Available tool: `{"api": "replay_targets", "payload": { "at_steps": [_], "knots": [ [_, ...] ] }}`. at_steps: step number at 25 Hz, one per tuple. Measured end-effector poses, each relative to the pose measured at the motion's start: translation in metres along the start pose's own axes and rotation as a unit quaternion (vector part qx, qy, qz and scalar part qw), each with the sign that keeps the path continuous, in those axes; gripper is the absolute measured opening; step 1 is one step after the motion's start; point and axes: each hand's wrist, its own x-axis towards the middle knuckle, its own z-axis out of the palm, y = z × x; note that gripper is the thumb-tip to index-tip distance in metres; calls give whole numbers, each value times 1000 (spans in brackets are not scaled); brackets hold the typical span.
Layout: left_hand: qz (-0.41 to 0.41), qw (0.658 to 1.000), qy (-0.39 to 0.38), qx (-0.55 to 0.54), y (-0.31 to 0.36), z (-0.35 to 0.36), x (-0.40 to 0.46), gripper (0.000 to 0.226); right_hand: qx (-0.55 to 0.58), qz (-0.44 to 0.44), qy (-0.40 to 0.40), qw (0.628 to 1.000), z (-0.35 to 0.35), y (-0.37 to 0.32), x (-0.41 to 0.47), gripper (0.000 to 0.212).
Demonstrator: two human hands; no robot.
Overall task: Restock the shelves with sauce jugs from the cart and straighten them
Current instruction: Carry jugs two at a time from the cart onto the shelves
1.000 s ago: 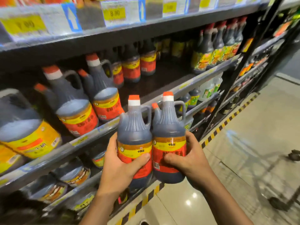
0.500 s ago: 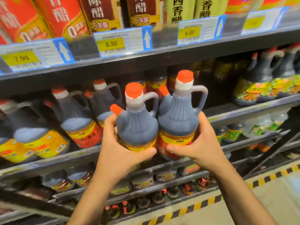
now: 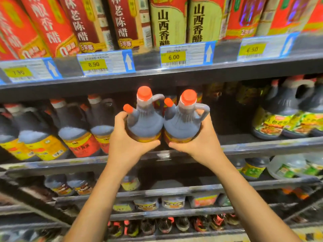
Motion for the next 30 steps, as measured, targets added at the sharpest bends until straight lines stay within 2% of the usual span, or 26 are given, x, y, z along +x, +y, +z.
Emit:
{"api": "replay_targets", "payload": {
  "at_steps": [6, 10, 13, 17, 19, 21, 22, 25, 30],
  "knots": [
    [-60, 997, 1, 58, -22, 16, -2, 72, -30, 113, -53, 992, 0, 32, 17, 102],
    [-60, 991, 29, 114, -39, 15, 5, 78, -53, 137, -100, 984, 4, 40, 32, 106],
    [-59, 991, 35, 111, -40, 14, 2, 71, -89, 141, -110, 980, 3, 34, 31, 101],
    [-79, 990, 44, 112, -30, 11, -30, 89, -148, 117, -78, 979, 1, 26, 4, 86],
    [-78, 984, 51, 149, -29, 6, -54, 80, -170, 87, -22, 981, 3, 27, -20, 73],
    [-55, 974, 32, 217, -31, 0, -78, 64, -200, 7, 31, 979, 9, 30, -48, 58],
    [-47, 967, 15, 249, -34, -3, -89, 59, -225, -28, 30, 974, 12, 31, -60, 54],
    [-68, 944, -16, 324, -43, -17, -119, 58, -249, -88, -48, 963, 36, 32, -96, 52],
    [-95, 918, -10, 384, -54, -58, -155, 57, -241, -68, -183, 951, 100, 16, -125, 54]
  ]
}}
